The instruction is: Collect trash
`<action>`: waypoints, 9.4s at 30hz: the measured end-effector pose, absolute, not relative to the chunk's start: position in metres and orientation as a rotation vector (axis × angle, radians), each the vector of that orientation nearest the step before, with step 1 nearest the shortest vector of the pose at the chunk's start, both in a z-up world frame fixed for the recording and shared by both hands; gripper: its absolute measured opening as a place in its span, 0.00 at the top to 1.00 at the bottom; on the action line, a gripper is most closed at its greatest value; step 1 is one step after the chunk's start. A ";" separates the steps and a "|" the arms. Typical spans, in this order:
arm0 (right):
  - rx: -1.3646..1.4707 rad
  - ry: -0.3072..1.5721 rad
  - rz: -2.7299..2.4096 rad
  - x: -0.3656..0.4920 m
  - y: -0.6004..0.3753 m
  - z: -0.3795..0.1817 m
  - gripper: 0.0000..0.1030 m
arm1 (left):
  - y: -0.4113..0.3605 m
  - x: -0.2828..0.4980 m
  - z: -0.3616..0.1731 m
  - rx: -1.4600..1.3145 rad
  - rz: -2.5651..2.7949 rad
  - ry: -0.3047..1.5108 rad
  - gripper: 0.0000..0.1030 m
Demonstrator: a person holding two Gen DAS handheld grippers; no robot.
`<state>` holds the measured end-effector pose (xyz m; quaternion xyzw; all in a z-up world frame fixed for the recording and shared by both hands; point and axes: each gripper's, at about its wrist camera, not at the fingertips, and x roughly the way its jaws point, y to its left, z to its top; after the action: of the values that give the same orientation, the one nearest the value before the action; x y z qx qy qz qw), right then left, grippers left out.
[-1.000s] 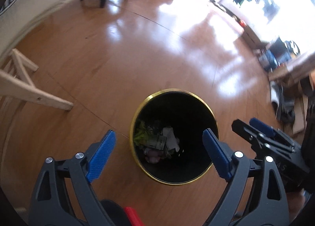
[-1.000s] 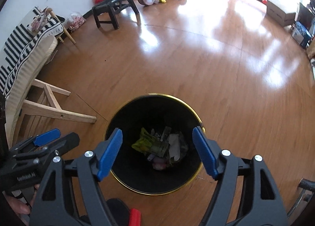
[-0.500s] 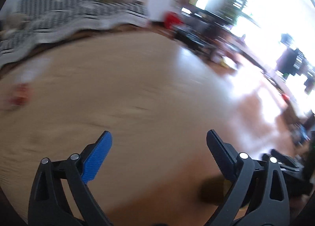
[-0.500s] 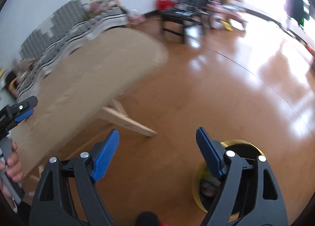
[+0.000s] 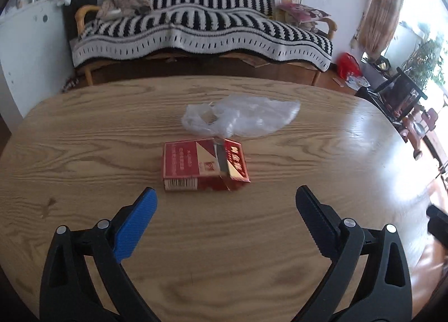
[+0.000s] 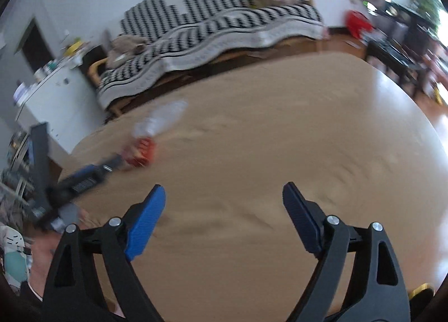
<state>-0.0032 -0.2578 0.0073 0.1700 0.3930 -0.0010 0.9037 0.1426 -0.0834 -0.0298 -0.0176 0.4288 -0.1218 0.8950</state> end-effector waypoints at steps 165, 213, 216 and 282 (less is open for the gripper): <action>0.288 0.721 -0.106 -0.124 -0.287 0.046 0.07 | -0.073 -0.012 0.060 0.128 -0.298 0.711 0.06; 0.283 0.851 -0.121 -0.071 -0.248 -0.014 0.07 | 0.010 0.008 0.016 -0.037 -0.144 0.786 0.06; 0.281 0.852 -0.121 -0.071 -0.250 -0.014 0.07 | 0.011 0.006 0.016 -0.037 -0.141 0.790 0.06; 0.277 0.856 -0.119 -0.076 -0.253 -0.013 0.07 | 0.012 -0.002 0.016 -0.033 -0.123 0.816 0.06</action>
<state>-0.0757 -0.2530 -0.0127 0.1338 0.4134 -0.0573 0.8988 -0.0019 0.0124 0.0163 -0.0162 0.3963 -0.0596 0.9160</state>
